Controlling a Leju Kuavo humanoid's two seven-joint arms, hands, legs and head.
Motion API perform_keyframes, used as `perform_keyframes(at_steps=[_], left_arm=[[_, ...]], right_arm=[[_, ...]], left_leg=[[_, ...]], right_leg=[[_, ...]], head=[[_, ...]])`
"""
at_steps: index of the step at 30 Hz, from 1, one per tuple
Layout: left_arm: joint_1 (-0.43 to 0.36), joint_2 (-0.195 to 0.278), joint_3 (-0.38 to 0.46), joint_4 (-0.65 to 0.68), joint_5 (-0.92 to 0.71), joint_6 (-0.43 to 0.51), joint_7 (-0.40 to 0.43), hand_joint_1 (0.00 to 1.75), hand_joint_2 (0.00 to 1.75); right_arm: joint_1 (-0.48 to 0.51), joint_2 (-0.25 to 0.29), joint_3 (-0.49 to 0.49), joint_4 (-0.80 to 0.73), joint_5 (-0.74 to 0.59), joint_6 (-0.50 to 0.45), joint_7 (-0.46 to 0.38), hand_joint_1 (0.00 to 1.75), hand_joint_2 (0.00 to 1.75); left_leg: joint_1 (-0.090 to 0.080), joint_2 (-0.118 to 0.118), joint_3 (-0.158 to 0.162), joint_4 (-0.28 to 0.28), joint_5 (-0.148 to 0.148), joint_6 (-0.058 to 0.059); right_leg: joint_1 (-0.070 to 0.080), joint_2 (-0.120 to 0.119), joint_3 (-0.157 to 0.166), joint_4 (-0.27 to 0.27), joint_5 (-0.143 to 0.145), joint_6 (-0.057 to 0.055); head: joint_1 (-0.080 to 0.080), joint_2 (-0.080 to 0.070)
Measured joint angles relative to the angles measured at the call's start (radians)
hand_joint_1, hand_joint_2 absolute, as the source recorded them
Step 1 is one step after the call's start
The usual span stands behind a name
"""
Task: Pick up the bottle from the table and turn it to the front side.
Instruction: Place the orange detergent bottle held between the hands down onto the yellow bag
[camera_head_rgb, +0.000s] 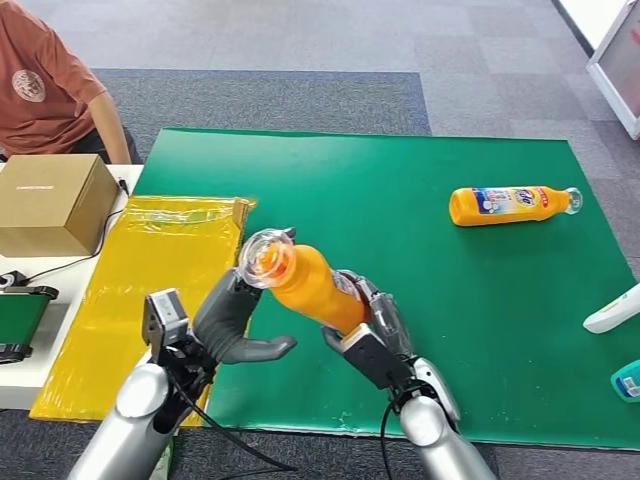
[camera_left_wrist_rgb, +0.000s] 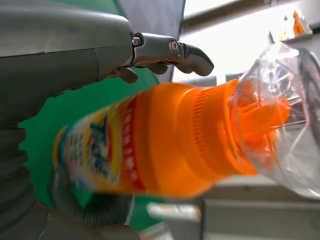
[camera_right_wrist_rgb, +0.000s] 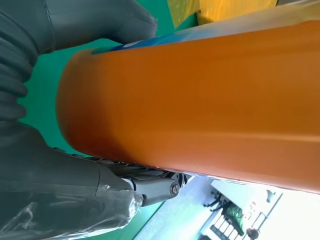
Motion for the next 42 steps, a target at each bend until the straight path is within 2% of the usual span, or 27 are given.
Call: perform_keyframes(at_steps=[3,9,13,18,29,33,35,37,42], left_arm=[[-0.042,0.007,-0.02,0.002,-0.139,0.096,0.0,0.0,1.75],[-0.068,0.014,-0.038,0.016,-0.179,0.132,0.009,0.0,1.75],[-0.072,0.014,-0.046,0.032,-0.186,0.136,0.009,1.75,1.75],[-0.075,0.014,-0.057,0.047,-0.158,0.119,0.008,1.75,1.75],[-0.097,0.02,-0.053,0.053,0.037,-0.005,-0.007,1.75,1.75],[-0.096,0.023,-0.044,0.055,0.095,-0.028,-0.01,1.75,1.75],[-0.088,0.024,-0.039,0.053,0.097,-0.008,-0.016,1.75,1.75],[-0.069,0.025,-0.03,0.041,0.042,0.059,-0.033,1.75,1.75],[-0.015,0.03,0.008,-0.037,-0.288,0.346,-0.064,1.75,1.75]], right_arm=[[0.002,0.006,0.025,0.011,0.004,-0.004,0.003,1.75,1.75],[0.006,0.009,0.054,0.022,0.008,-0.004,0.005,1.75,1.75],[0.014,0.01,0.072,0.022,0.011,-0.004,0.009,1.75,1.75],[0.015,0.009,0.077,0.01,0.011,-0.013,0.018,1.75,1.75],[0.016,0.005,0.082,-0.046,0.02,-0.025,0.019,1.75,1.75],[0.017,0.005,0.084,-0.053,0.006,-0.027,0.018,0.04,1.75],[0.018,0.005,0.082,-0.054,-0.018,-0.029,0.022,0.0,1.75],[0.019,0.005,0.07,-0.054,-0.053,-0.03,0.03,0.0,1.75],[0.037,0.003,0.002,-0.072,-0.116,-0.034,0.035,0.0,1.75]], left_leg=[[0.0,0.0,0.0,0.0,0.0,0.0],[0.0,0.0,0.0,0.0,0.0,0.0],[0.0,0.0,0.0,0.0,0.0,0.0],[0.0,0.0,0.0,0.0,0.0,0.0],[0.0,0.0,0.0,0.0,0.0,0.0],[0.0,0.0,0.0,0.0,0.0,0.0],[0.0,0.0,0.0,0.0,0.0,0.0],[0.0,0.0,0.0,0.0,0.0,0.0],[0.0,0.0,-0.001,0.0,0.0,0.0]], right_leg=[[0.0,0.0,0.0,0.0,0.0,0.0],[0.0,0.0,0.0,0.0,0.0,0.0],[0.0,0.0,0.0,0.0,0.0,0.0],[0.0,0.0,0.0,0.0,0.0,0.0],[0.0,0.0,0.0,0.0,0.0,0.0],[0.0,0.0,0.0,0.0,0.0,0.0],[0.0,0.0,0.0,0.0,0.0,0.0],[0.0,0.0,0.0,0.0,0.0,0.0],[0.0,0.0,0.0,0.0,0.0,0.0]], head=[[0.0,0.0],[0.0,0.0],[0.0,0.0],[0.0,0.0],[0.0,0.0],[0.0,0.0],[0.0,0.0],[0.0,0.0],[0.0,0.0]])
